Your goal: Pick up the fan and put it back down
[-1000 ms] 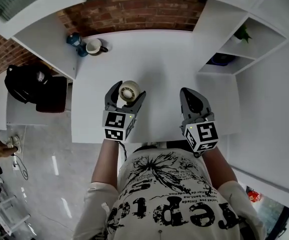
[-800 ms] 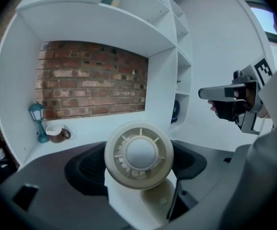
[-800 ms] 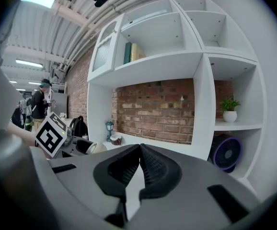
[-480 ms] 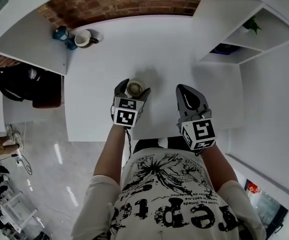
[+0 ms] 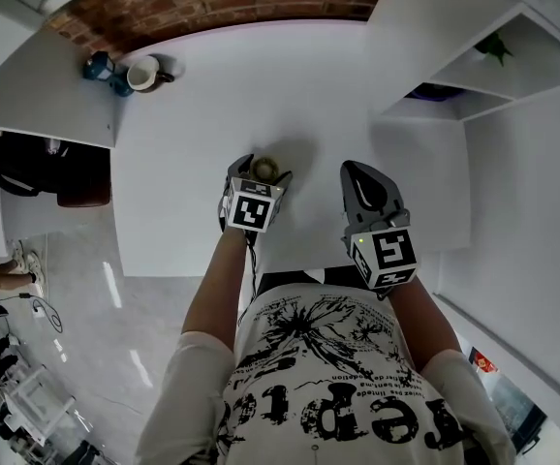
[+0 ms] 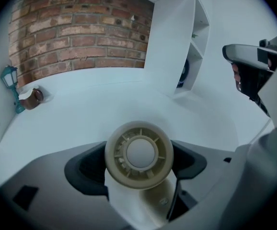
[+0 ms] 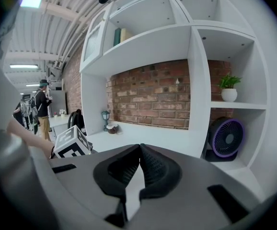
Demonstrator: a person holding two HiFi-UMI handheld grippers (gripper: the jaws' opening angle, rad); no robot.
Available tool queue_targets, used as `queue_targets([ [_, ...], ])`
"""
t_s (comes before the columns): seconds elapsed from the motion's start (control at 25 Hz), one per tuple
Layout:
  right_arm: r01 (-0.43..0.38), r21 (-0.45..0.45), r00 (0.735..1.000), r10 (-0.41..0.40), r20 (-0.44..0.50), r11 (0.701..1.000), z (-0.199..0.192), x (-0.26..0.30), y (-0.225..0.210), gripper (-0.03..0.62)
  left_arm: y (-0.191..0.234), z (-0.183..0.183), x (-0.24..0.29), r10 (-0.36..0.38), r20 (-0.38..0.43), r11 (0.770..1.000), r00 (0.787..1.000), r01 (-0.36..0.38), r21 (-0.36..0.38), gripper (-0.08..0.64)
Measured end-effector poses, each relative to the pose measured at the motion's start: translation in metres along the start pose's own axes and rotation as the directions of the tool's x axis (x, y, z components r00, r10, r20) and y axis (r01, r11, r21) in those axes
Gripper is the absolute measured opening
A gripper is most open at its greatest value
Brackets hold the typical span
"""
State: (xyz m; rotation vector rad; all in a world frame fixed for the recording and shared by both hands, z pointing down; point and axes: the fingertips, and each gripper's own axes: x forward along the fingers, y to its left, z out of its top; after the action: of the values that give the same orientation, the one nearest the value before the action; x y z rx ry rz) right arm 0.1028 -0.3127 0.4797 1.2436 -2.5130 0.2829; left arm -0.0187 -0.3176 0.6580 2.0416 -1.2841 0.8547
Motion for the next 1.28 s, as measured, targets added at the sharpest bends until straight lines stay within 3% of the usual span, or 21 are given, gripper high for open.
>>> queue_targets([
  [0.24, -0.007, 0.001, 1.0, 0.007, -0.024, 1.0, -0.007, 0.007, -0.016, 0.015, -0.003, -0.006, 0.02, 0.012, -0.063, 0.999, 0.998, -0.014, -0.035, 0.39],
  [0.36, -0.011, -0.001, 1.0, 0.011, -0.029, 1.0, -0.007, 0.01, -0.02, 0.015, -0.002, -0.005, 0.023, 0.041, -0.084, 0.999, 0.996, -0.042, -0.007, 0.391],
  [0.64, -0.029, -0.02, 0.999, 0.028, -0.034, 0.999, -0.004, 0.014, -0.012, 0.015, -0.005, -0.006, 0.024, 0.047, -0.084, 0.999, 0.995, -0.049, -0.016, 0.393],
  [0.88, -0.032, -0.083, 0.999, 0.031, -0.012, 0.996, 0.006, 0.007, 0.002, 0.015, -0.005, 0.013, -0.002, 0.076, 0.002, 0.997, 0.997, -0.076, -0.015, 0.393],
  [1.16, -0.015, -0.117, 0.999, 0.019, 0.033, 0.993, 0.022, -0.01, 0.018, 0.015, -0.015, 0.061, -0.068, 0.037, 0.209, 0.999, 0.977, -0.043, 0.023, 0.376],
  [1.28, 0.002, -0.114, 0.999, 0.004, 0.049, 0.994, 0.025, -0.022, 0.024, 0.015, -0.012, 0.075, -0.105, 0.086, 0.309, 0.995, 0.947, -0.096, 0.014, 0.171],
])
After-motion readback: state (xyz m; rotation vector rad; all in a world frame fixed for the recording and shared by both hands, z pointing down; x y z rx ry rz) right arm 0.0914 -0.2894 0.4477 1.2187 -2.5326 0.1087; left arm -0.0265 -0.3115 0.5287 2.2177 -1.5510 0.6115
